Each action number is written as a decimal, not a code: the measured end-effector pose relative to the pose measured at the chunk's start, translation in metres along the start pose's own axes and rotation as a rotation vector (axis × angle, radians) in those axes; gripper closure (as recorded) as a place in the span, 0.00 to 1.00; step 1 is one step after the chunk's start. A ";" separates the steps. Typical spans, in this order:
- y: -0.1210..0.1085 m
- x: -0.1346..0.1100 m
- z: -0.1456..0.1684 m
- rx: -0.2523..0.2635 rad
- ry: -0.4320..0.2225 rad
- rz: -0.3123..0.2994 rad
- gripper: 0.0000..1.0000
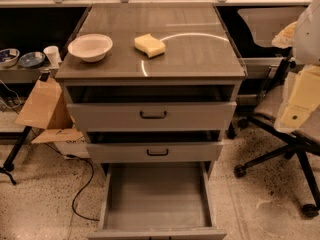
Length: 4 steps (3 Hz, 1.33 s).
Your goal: Place sponge into bottom drawer
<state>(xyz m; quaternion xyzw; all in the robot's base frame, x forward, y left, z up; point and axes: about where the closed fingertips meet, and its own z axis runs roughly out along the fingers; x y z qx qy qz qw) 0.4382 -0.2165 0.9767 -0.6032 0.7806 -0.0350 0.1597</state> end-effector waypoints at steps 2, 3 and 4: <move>-0.004 -0.009 -0.002 0.012 -0.035 0.007 0.00; -0.034 -0.040 0.013 0.007 -0.126 0.067 0.00; -0.082 -0.081 0.049 -0.046 -0.236 0.208 0.00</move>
Offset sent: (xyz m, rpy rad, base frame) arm 0.0129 0.0152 0.0047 0.0755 -0.0231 0.0000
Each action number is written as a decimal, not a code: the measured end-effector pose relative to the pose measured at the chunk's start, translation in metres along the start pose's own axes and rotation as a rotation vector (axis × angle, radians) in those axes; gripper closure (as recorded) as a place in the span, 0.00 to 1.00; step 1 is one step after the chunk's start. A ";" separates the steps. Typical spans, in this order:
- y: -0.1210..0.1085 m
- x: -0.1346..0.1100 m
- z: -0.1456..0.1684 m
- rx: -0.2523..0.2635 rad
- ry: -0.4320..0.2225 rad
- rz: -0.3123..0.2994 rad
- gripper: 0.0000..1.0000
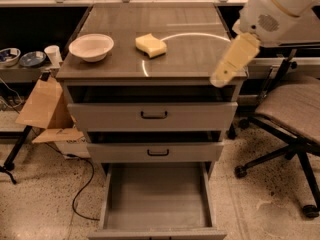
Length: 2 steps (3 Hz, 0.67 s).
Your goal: Place sponge into bottom drawer
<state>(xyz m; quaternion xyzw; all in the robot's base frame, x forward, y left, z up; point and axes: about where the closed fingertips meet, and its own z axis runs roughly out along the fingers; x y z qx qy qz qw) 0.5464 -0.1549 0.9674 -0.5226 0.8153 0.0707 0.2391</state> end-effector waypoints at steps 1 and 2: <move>-0.032 -0.042 0.063 -0.086 -0.093 0.248 0.00; -0.032 -0.042 0.063 -0.086 -0.094 0.237 0.00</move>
Offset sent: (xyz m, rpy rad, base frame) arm 0.0517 0.0345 -0.0210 0.1429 0.0647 -0.0887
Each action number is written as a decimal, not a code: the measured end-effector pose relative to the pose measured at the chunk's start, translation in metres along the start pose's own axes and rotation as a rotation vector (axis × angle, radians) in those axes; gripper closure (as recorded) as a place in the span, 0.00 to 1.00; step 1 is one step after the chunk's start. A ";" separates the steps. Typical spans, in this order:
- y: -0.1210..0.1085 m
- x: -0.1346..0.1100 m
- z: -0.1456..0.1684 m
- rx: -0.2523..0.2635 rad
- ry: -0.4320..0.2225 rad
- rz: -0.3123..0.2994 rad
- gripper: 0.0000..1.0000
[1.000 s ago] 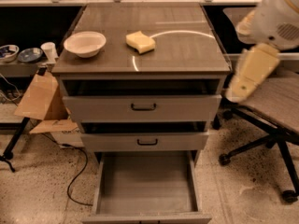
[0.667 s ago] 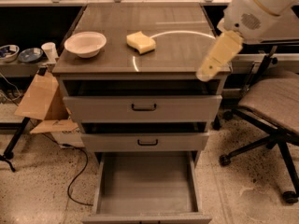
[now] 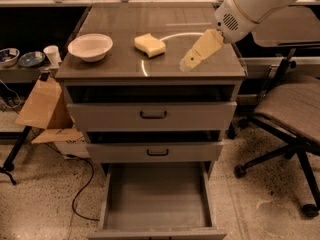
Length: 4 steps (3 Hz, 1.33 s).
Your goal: Place sponge into bottom drawer
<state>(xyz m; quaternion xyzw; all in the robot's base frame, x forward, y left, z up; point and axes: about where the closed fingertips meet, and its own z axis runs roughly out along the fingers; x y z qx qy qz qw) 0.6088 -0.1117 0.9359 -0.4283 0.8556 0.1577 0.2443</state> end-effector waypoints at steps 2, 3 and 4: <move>-0.018 -0.042 0.025 0.009 -0.213 0.135 0.00; -0.045 -0.093 0.055 -0.003 -0.336 0.151 0.00; -0.083 -0.133 0.085 -0.005 -0.412 0.146 0.00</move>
Offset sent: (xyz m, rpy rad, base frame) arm 0.0849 0.0461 0.0102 0.3481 -0.1259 -0.2236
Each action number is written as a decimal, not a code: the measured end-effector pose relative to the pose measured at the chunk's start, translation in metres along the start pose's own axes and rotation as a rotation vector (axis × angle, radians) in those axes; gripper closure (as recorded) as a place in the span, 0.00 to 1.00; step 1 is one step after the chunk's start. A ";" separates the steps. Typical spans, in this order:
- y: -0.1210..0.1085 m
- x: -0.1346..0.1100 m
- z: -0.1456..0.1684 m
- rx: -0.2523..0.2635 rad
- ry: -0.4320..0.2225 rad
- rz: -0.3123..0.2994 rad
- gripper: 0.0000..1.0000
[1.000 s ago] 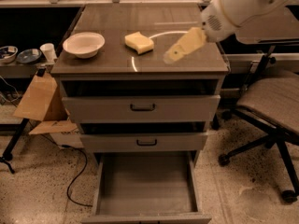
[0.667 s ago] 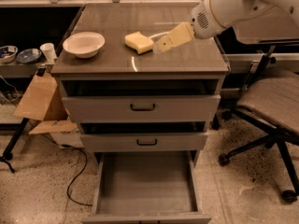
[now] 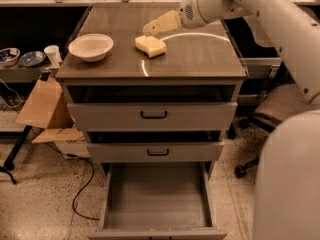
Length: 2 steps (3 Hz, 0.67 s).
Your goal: Place sponge into bottom drawer
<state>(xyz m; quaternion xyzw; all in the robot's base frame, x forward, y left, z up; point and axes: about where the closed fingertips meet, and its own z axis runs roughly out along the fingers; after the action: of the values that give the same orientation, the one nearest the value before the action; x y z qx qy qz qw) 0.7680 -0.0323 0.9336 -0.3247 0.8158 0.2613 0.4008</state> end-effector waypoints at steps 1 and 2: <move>-0.022 -0.010 0.033 0.031 -0.017 0.019 0.00; -0.025 -0.024 0.052 0.105 -0.013 0.028 0.00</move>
Offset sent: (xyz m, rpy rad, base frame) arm 0.0525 0.0519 -0.0314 -0.1222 -0.0041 -0.2019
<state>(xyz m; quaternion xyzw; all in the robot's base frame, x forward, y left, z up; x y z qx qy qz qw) 0.8223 -0.0050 0.9207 -0.2901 0.8302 0.2261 0.4189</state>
